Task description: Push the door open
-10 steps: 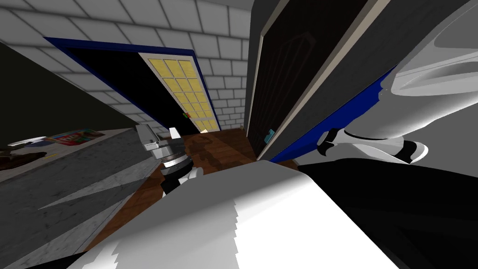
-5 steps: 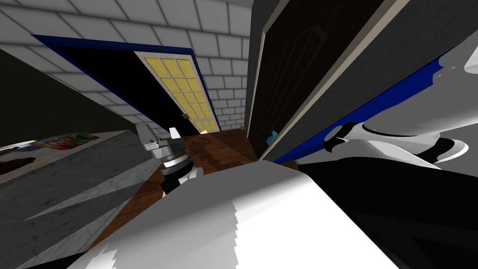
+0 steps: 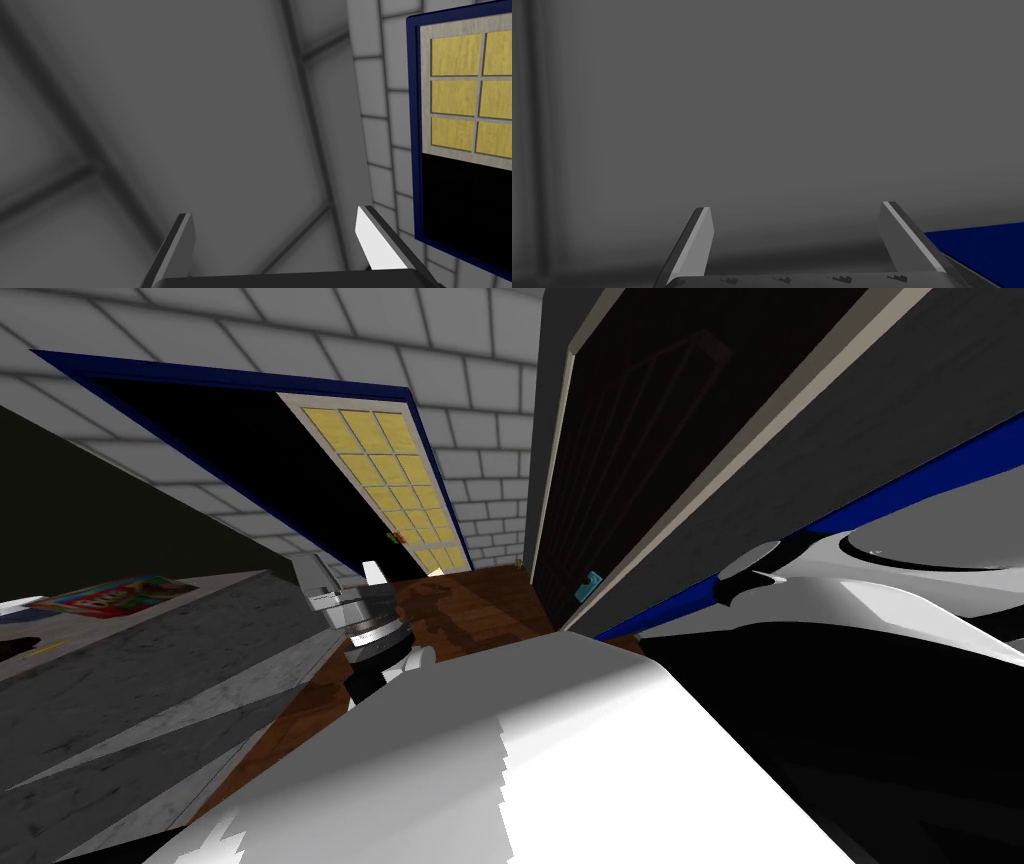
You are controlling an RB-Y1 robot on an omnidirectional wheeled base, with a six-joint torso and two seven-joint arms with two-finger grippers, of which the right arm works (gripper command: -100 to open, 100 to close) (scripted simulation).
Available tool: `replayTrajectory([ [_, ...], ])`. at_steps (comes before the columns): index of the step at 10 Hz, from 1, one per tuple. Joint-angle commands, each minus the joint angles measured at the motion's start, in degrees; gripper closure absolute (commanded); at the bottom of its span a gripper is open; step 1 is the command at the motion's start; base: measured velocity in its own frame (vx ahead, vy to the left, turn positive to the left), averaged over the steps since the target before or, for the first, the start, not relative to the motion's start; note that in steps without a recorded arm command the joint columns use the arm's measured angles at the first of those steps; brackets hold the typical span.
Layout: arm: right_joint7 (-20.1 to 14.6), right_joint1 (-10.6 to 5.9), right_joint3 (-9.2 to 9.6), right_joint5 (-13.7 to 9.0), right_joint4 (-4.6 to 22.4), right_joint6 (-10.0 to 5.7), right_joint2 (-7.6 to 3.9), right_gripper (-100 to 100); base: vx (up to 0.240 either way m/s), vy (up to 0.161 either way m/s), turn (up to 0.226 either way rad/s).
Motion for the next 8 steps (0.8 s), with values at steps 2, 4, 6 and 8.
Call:
replayTrajectory([
  [2, -1.04, -2.12, -1.46, -3.97, 0.16, -0.56, -2.44, -100, 0.091, 0.039, -0.016],
  [4, -1.85, -3.8, -2.64, -7.07, 0.48, -0.94, -4.44, -100, 0.089, 0.031, -0.017],
  [6, -2.67, -5.48, -3.82, -10.19, 0.83, -1.31, -6.43, -100, 0.103, 0.041, -0.017],
  [8, -3.51, -7.19, -5.01, -13.35, 1.23, -1.7, -8.41, -100, 0.111, 0.012, -0.014],
])
